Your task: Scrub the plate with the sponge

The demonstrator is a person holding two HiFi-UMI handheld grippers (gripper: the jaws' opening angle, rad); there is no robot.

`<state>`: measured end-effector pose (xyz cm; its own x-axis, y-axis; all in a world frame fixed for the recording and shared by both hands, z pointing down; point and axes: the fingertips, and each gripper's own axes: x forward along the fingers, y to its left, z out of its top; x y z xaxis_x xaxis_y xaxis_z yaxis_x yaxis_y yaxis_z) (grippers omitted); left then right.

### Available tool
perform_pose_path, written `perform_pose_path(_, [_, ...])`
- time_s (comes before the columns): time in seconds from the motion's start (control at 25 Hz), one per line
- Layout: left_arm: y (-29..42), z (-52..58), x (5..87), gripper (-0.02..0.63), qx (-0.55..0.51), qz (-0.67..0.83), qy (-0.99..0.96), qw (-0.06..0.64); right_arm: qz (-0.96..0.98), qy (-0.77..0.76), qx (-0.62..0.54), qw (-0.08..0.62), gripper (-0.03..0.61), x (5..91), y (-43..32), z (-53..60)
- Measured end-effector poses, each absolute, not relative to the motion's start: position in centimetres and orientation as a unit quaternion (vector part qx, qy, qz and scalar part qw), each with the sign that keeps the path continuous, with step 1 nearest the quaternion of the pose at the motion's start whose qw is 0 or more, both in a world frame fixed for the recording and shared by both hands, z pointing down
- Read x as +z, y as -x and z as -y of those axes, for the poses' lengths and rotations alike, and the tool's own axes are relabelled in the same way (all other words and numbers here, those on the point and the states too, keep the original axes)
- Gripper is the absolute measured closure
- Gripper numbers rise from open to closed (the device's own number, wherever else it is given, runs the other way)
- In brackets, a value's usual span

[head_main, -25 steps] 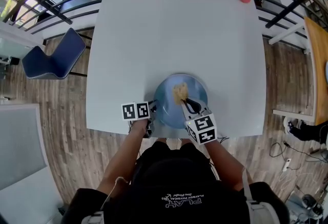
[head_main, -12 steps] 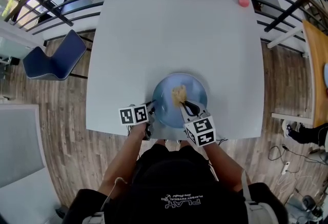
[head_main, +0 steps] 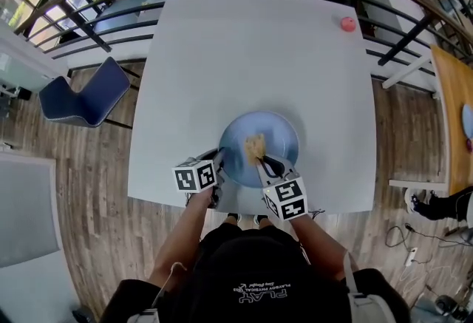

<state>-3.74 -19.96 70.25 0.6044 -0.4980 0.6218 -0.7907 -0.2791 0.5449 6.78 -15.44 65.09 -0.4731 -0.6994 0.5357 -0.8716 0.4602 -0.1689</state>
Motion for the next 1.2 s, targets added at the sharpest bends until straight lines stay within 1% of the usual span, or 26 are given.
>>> perform_pose_path(0.6, [3.5,22.7,62.0,0.589,0.142,0.434,-0.827,0.328,0.85,-0.462,0.16,0.194,0.534,60.2,-3.6,18.5])
perform_pose_path(1.08, [3.5,23.2,56.6,0.589,0.111,0.441,-0.846,0.28,0.853,-0.463,0.102,0.217,0.534,56.7,-0.9,20.3])
perform_pose_path(1.2, [4.0,23.0,55.6,0.589,0.104,0.44,-0.85,0.271,0.856,-0.463,0.095,0.211,0.534,55.4,0.1,20.4])
